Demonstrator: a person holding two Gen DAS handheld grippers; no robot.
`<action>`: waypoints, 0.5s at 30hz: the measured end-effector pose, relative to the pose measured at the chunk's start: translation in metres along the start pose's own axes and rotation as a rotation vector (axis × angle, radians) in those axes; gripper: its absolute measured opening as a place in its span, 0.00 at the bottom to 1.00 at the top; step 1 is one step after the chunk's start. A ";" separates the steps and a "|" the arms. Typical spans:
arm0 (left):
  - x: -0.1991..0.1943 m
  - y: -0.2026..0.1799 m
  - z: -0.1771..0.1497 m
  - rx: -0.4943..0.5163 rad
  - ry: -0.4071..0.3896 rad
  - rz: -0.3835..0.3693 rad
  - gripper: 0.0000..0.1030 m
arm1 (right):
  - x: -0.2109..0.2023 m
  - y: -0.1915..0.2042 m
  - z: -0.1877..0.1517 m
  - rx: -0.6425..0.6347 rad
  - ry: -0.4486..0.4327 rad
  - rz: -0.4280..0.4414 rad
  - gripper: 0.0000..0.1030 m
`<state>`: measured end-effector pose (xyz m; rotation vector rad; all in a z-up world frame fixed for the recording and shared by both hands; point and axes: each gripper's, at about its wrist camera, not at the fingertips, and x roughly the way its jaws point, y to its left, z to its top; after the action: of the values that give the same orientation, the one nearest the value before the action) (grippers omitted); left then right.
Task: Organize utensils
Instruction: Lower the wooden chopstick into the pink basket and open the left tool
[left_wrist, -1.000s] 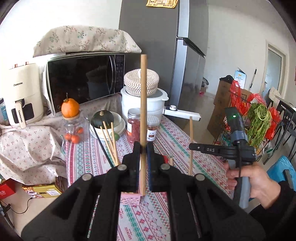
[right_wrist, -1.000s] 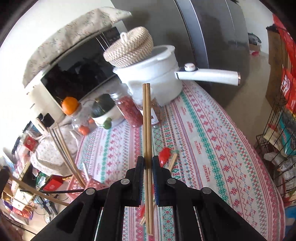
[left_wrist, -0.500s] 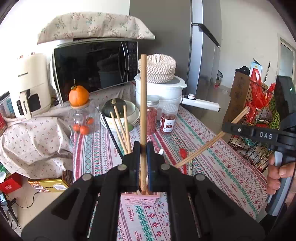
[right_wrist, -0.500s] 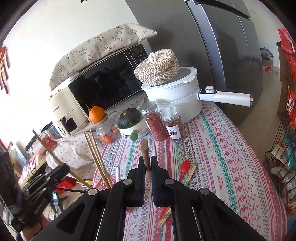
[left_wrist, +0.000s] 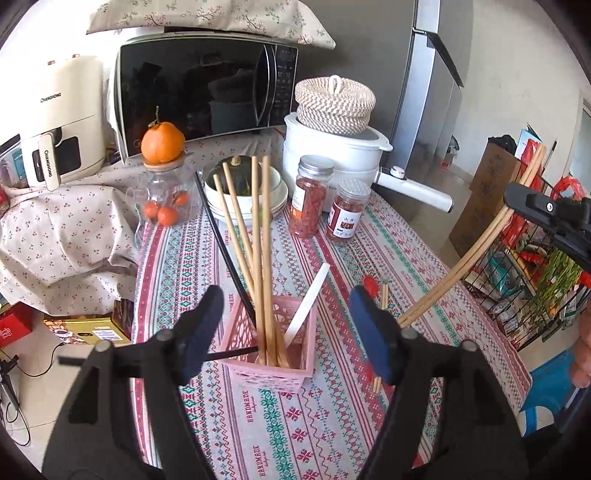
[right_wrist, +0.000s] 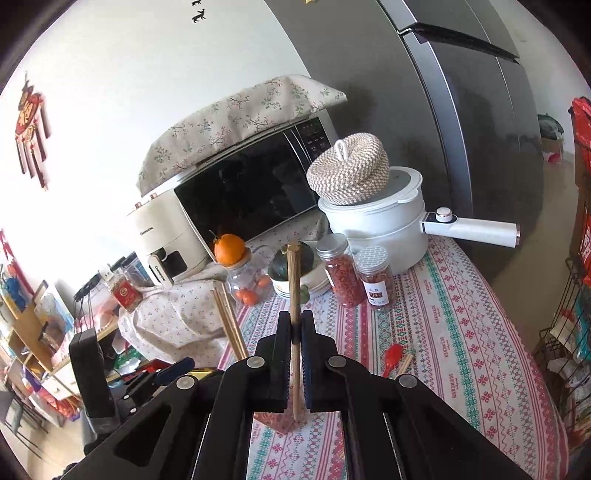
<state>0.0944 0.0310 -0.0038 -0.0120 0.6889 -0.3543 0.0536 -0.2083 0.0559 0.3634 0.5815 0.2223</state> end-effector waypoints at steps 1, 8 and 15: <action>-0.004 0.000 0.001 -0.002 -0.003 -0.003 0.74 | -0.003 0.003 0.002 -0.003 -0.011 0.012 0.05; -0.030 0.011 0.002 -0.046 -0.029 -0.051 0.78 | -0.007 0.026 0.010 -0.020 -0.068 0.080 0.05; -0.060 0.021 0.007 -0.078 -0.114 -0.080 0.81 | 0.024 0.043 0.008 -0.024 -0.052 0.107 0.05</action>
<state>0.0621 0.0692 0.0364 -0.1332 0.5901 -0.4001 0.0733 -0.1638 0.0672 0.3763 0.5085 0.3210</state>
